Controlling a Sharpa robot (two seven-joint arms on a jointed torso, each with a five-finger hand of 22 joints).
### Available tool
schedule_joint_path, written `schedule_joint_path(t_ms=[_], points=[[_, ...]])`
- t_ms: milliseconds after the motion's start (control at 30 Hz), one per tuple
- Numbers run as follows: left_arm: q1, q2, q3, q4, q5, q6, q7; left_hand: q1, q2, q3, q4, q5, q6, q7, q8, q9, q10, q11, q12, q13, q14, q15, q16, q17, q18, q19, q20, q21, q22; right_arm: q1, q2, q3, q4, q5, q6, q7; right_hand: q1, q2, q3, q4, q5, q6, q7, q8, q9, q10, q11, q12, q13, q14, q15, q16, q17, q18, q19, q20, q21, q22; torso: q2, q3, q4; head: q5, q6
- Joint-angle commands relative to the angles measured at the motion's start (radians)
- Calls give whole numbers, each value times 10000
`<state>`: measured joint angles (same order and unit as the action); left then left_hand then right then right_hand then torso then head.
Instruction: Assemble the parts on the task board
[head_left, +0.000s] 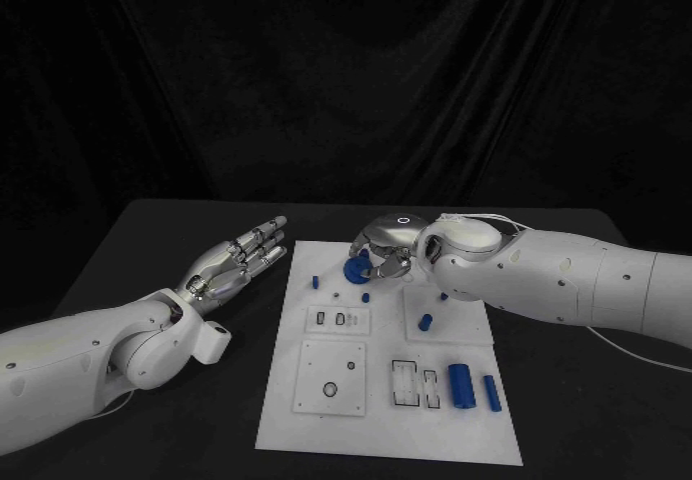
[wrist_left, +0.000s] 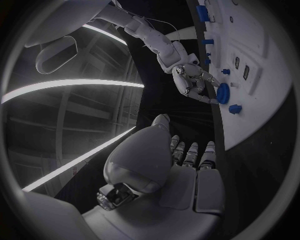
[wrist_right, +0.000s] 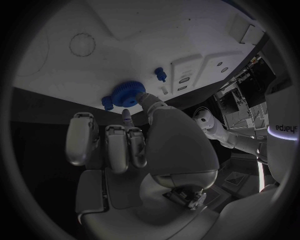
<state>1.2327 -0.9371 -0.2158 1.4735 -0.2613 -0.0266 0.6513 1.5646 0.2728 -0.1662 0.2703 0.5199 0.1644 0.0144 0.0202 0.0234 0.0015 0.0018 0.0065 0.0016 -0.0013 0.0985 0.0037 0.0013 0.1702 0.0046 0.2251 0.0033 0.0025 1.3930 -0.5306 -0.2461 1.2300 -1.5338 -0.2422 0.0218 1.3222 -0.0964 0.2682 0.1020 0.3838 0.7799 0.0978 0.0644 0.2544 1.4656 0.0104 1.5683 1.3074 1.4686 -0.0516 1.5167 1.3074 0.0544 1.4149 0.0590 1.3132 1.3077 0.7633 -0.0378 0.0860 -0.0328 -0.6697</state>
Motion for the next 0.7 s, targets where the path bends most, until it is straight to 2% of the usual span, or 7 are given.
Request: schedule_joint_path(t_ms=[33,233,400,467,567,700], points=[[0,12,8,22,-3,126,81,109,-1,61,3,48,-54,25,36,5,-15,76,-65,-16,13,82,-37,-13,100,9,46,15,14,-29,-20,6,12,-54,164,-115,1,-112,30,-31,-112,-185,-28,-37,-125,1052,-75,25,2634,753,-39,-69,1985,151,-71,-13,-83,1114,-6,2,-10,1,-9],[0,4,8,19,-3,136,63,109,-1,61,3,48,-54,25,36,5,-15,76,-65,-16,13,82,-37,-13,100,9,46,15,14,-34,-100,6,69,-54,32,-90,-28,-91,8,-28,-246,-560,-54,-44,-317,1032,-97,9,2616,698,-58,-192,1866,188,-162,-33,-262,1033,-23,7,-31,10,-4],[-1,-51,8,45,-3,132,54,112,-1,74,0,49,-43,35,38,7,-15,85,-65,-16,13,93,-37,-13,100,12,63,17,16,-15,-435,11,348,-54,-588,68,-47,-63,8,-12,-193,-306,-35,40,-314,1042,-92,17,2625,695,-62,-212,1852,185,-149,-41,-274,1038,-26,6,-27,49,77],[-1,-96,8,60,-3,119,48,112,-1,74,0,49,-43,35,38,7,-15,85,-65,-16,13,93,-37,-13,100,12,63,17,16,72,-734,17,613,-54,-936,120,-69,-54,-1,4,-187,-160,-28,90,-332,1052,-89,25,2634,710,-64,-193,1875,177,-115,-46,-251,1060,-26,5,-23,59,92],[-1,-154,8,77,-3,98,43,113,-2,79,-1,50,-31,42,41,9,-15,88,-65,-16,13,97,-37,-13,100,14,70,19,17,290,-1266,21,1075,-53,-1259,81,-158,-36,-63,87,-466,280,-23,215,-362,1052,-90,25,2634,745,-70,-155,1922,152,-17,-54,-179,1125,-25,7,-17,59,87],[-2,-214,7,97,-3,62,32,113,-2,79,-1,50,-31,42,41,9,-15,88,-65,-16,13,97,-37,-13,100,14,70,19,17,634,-2102,20,1720,-53,-1166,-252,-166,-9,-100,127,-730,657,-45,310,-351,1052,-108,25,2634,781,-82,-92,1993,130,61,-63,-112,1186,-22,8,-11,-11,85]])
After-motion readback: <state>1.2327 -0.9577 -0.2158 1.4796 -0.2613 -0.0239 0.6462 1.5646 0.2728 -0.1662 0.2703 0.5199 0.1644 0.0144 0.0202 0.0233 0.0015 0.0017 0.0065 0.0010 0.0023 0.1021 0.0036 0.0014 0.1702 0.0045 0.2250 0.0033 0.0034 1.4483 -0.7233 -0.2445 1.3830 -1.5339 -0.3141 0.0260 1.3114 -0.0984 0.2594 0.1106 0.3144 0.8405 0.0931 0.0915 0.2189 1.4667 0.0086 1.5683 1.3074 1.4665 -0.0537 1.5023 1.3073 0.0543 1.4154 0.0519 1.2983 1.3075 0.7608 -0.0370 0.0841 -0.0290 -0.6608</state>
